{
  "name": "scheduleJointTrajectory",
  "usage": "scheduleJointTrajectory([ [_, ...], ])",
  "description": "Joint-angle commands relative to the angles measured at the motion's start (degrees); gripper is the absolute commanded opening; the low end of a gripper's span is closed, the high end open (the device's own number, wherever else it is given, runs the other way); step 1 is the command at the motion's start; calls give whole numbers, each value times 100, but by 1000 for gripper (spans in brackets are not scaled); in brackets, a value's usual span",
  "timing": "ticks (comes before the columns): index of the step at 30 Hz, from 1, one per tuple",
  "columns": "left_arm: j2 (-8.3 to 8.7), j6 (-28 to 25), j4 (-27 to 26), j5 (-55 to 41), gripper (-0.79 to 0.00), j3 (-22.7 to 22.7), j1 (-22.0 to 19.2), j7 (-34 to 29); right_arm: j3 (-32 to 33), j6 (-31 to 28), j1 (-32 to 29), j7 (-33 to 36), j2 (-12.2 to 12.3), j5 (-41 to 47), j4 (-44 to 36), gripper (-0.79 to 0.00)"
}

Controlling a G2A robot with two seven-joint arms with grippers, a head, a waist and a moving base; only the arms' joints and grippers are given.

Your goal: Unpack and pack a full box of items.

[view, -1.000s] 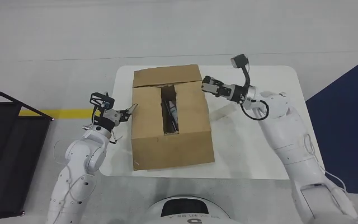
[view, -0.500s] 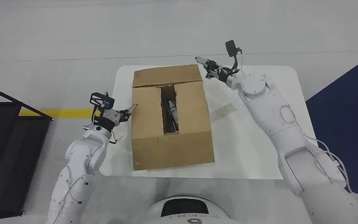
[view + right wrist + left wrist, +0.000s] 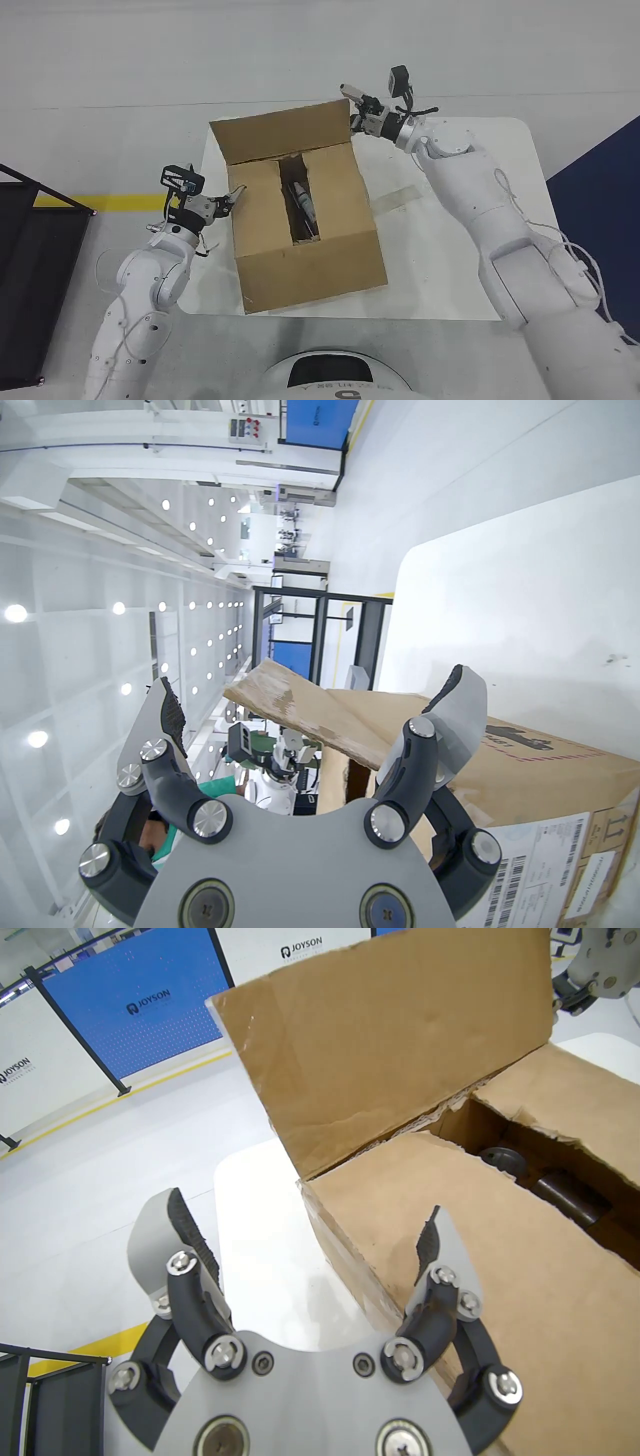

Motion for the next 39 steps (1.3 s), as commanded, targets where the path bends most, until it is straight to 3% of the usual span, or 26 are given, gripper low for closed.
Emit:
scheduleJointTrajectory([
  [1,0,0,0,0,0,0,0,0,14,-106,28,92,-36,75,105,0],
  [5,-3,-125,-46,-253,0,-17,9,56,11,-215,64,204,-99,107,248,0],
  [12,116,-2202,-209,-2266,0,-865,299,332,-40,-315,147,560,-164,-55,434,0],
  [15,154,-2494,-97,-3230,0,-1178,312,96,-79,-321,196,660,-188,-187,468,0],
  [19,164,-1453,-149,-3239,0,-1200,24,-555,-202,-365,279,1116,-207,-505,464,0],
  [26,116,-229,-183,-1256,0,-322,-306,-495,-165,-664,336,1169,-198,-664,558,0],
  [31,99,-205,44,-1054,0,4,-402,-722,-29,-964,315,982,-132,-685,575,0],
  [39,104,-347,330,-2079,0,-82,-548,-1634,172,-1321,225,686,5,-845,293,0],
])
